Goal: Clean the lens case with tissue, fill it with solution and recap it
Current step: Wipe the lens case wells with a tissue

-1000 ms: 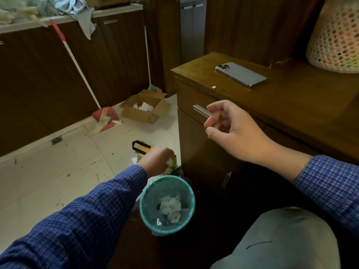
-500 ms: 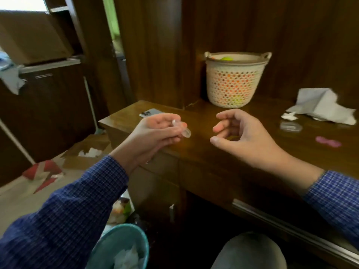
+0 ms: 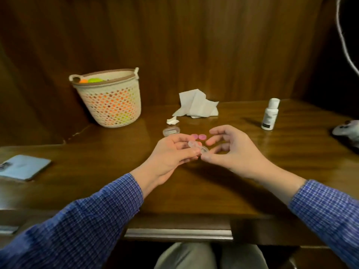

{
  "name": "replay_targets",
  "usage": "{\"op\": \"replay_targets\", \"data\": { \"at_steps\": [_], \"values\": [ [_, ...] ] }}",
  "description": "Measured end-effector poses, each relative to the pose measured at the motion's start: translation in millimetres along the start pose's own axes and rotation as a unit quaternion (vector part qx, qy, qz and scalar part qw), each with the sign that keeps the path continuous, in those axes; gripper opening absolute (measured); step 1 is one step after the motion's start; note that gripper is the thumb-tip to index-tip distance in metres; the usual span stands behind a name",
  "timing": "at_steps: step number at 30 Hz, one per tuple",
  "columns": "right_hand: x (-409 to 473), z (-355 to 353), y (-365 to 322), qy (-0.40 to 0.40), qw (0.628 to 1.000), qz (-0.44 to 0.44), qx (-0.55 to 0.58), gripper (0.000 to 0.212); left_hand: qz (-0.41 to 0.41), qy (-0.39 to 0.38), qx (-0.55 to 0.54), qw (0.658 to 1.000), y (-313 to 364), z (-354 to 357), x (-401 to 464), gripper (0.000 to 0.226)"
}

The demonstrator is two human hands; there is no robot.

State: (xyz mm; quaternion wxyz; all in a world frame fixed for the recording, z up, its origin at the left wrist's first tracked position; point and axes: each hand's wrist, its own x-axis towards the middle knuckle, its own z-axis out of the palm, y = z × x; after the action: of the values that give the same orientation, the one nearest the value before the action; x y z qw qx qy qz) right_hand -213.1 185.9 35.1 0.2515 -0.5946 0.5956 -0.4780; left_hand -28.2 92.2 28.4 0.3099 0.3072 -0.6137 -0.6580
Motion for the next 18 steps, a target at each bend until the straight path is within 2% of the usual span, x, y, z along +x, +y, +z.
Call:
{"op": "replay_targets", "data": {
  "at_steps": [4, 9, 14, 18],
  "values": [
    [12.8, -10.7, 25.6, 0.016, 1.000, 0.015, 0.000, 0.060, -0.011, -0.002, 0.019, 1.000, -6.9, 9.8, 21.4, 0.033],
    [31.5, -7.2, 40.3, 0.000, 1.000, 0.014, 0.015, 0.067, -0.016, 0.032, 0.031, 0.999, -18.0, 7.6, 37.2, 0.028],
    [44.7, 1.6, 47.3, -0.009, 1.000, 0.008, 0.012, 0.066, -0.001, 0.012, 0.043, 0.999, -21.1, -6.0, 47.5, 0.032],
    [49.6, 1.7, 50.4, -0.028, 0.999, 0.006, -0.023, 0.066, 0.052, -0.020, 0.181, 0.982, -18.9, -22.9, 49.2, 0.047]
  ]
}}
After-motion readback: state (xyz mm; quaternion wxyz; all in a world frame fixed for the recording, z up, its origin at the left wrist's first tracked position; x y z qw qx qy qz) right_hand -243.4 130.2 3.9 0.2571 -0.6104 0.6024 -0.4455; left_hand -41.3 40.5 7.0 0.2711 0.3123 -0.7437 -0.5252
